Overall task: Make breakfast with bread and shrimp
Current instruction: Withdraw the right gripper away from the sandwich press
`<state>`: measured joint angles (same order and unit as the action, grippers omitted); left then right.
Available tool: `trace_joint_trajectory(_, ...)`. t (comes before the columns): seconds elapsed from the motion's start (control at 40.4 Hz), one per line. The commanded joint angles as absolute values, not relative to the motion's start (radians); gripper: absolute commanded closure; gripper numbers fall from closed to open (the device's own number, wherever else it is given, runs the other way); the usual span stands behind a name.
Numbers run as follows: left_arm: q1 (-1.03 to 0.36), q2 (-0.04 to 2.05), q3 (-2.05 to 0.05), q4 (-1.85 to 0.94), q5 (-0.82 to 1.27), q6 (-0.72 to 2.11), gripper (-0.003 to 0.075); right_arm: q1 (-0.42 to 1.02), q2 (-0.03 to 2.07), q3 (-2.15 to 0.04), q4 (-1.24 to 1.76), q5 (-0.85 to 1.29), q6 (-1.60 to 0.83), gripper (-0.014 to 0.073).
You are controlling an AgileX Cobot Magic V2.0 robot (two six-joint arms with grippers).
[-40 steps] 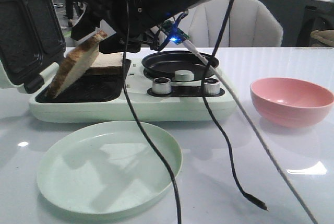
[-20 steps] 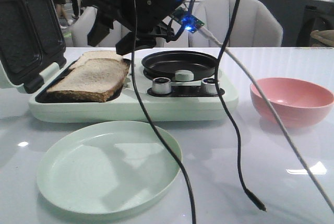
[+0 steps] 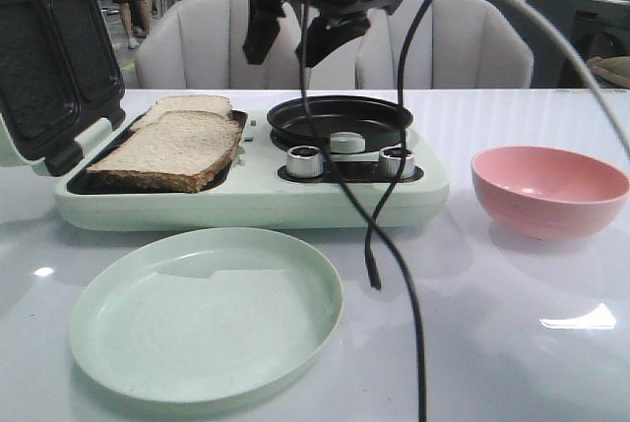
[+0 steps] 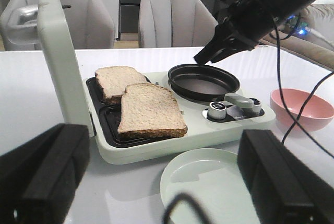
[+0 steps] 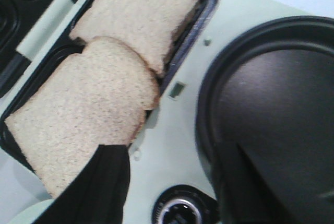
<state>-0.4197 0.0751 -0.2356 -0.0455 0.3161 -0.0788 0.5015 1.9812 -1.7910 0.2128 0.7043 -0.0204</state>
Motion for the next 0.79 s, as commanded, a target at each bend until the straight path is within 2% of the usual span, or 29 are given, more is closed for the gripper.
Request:
trace_joint_trajectory(0.0, -0.429, 0.087, -0.265, -0.045, 0.230, -0.089, 0.0093, 0.469, 1.877, -1.828, 0.162, 0.707, 0.017, 0.0134)
trace_joint_trajectory(0.173, -0.429, 0.087, -0.265, -0.045, 0.230, -0.089, 0.0093, 0.399, 1.791, -1.780, 0.157, 0.762, 0.017, 0.0134)
trace_joint_trajectory(0.396, -0.429, 0.087, -0.265, -0.045, 0.230, -0.089, 0.0093, 0.314, 1.609, -1.572, 0.122, 0.724, 0.017, 0.0134)
trace_joint_trajectory(0.767, -0.429, 0.087, -0.265, -0.045, 0.230, -0.089, 0.0093, 0.300, 1.264, -1.224, 0.032, 0.606, 0.017, 0.0134)
